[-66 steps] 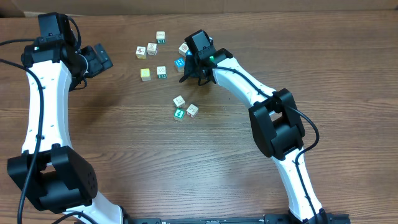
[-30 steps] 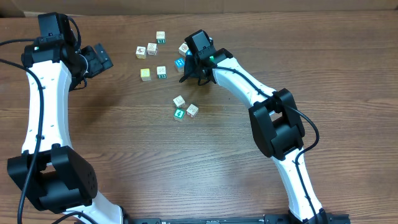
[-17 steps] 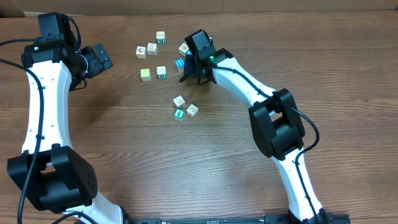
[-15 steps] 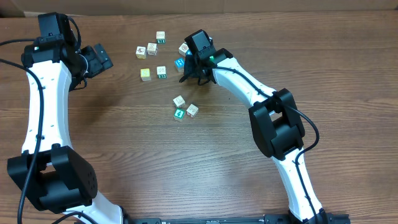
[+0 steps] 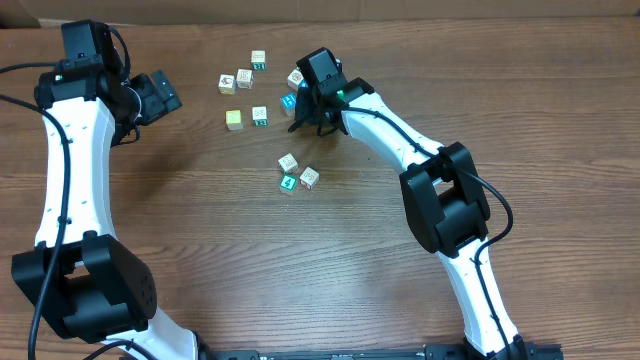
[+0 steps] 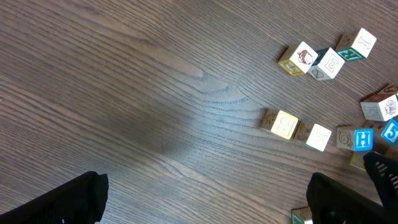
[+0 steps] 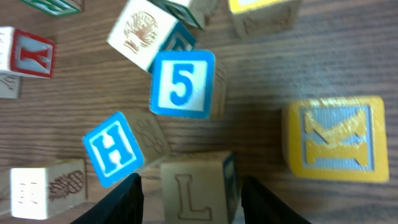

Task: Form a circle
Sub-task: 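Lift the beige 'L' block with the right gripper out of the cluster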

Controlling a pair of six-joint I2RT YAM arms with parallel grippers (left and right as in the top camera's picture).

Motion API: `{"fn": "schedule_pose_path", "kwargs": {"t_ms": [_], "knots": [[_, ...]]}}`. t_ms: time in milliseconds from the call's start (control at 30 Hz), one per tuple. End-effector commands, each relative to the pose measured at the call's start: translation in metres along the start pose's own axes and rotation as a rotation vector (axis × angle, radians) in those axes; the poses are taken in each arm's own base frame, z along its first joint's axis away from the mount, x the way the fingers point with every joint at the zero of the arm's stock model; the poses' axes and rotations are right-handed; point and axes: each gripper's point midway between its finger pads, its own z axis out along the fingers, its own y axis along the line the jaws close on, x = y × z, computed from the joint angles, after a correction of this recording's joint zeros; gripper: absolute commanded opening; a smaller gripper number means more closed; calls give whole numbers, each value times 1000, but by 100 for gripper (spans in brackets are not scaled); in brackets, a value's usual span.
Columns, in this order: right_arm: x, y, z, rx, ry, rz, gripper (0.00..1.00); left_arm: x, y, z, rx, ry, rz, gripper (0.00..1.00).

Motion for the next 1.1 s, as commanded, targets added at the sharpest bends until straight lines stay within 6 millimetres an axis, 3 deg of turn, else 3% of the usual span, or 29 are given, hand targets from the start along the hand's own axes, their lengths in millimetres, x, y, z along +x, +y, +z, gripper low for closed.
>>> {"fn": "schedule_pose_path", "kwargs": {"t_ms": [0,167,367,733,1067], "knots": [[2,-1,5,3,0,-2,48,2,-3,3,3,6,0,100],[-2,1,6,-4,-17,-63,40,2,-3,3,3,6,0,99],[-1,0,3,0,-10,-88,20,2,-3,3,3,6,0,99],[-26,17,-49,-36,-68,-87,18,2,-3,3,3,6,0,99],[7,-1,-49,39,67,-99,19,2,-3,3,3,7,0,100]]}}
